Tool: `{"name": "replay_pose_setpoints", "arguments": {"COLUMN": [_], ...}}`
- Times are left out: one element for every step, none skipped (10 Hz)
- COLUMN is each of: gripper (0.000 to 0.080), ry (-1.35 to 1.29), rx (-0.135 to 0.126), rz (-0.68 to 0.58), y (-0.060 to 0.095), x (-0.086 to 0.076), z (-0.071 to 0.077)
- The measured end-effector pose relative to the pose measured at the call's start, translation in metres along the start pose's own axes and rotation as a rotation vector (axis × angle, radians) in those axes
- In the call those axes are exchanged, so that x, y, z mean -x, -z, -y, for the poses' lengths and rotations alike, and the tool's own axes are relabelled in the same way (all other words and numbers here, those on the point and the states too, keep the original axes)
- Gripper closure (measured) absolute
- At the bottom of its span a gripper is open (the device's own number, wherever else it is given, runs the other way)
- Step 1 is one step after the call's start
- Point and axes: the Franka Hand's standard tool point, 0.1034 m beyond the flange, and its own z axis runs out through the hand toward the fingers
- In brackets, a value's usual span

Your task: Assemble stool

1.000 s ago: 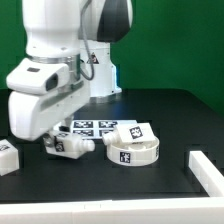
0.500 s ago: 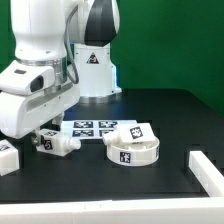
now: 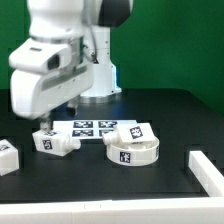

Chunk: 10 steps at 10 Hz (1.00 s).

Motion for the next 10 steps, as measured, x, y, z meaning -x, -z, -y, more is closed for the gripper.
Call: {"name": "replay_pose_setpoints", "arguments": {"gripper": [0.0151, 0.0151, 0.0151, 0.0151, 0.0151, 0.0151, 0.0151, 0.0151, 0.0151, 0.0151], "ry": [0.029, 0.053, 0.044, 0.047, 0.05, 0.039, 0.06, 0.08, 0.103, 0.098], "rx": [0.03, 0.018, 0.015, 0.016, 0.016, 0.034, 0.058, 0.072, 0.068, 0.069], "rz": [-0.011, -0.01, -0.008, -0.008, -0.008, -0.007, -0.017, -0.028, -0.029, -0.029], "y": [0.009, 0.005, 0.003, 0.003, 0.003, 0.01, 0.015, 0.01, 0.006, 0.006], "x": [-0.02, -0.016, -0.014, -0.015, -0.017, -0.037, -0.072, -0.099, -0.103, -0.102], "z": [0.011, 0.012, 0.011, 0.012, 0.012, 0.014, 0.021, 0.032, 0.036, 0.034]}}
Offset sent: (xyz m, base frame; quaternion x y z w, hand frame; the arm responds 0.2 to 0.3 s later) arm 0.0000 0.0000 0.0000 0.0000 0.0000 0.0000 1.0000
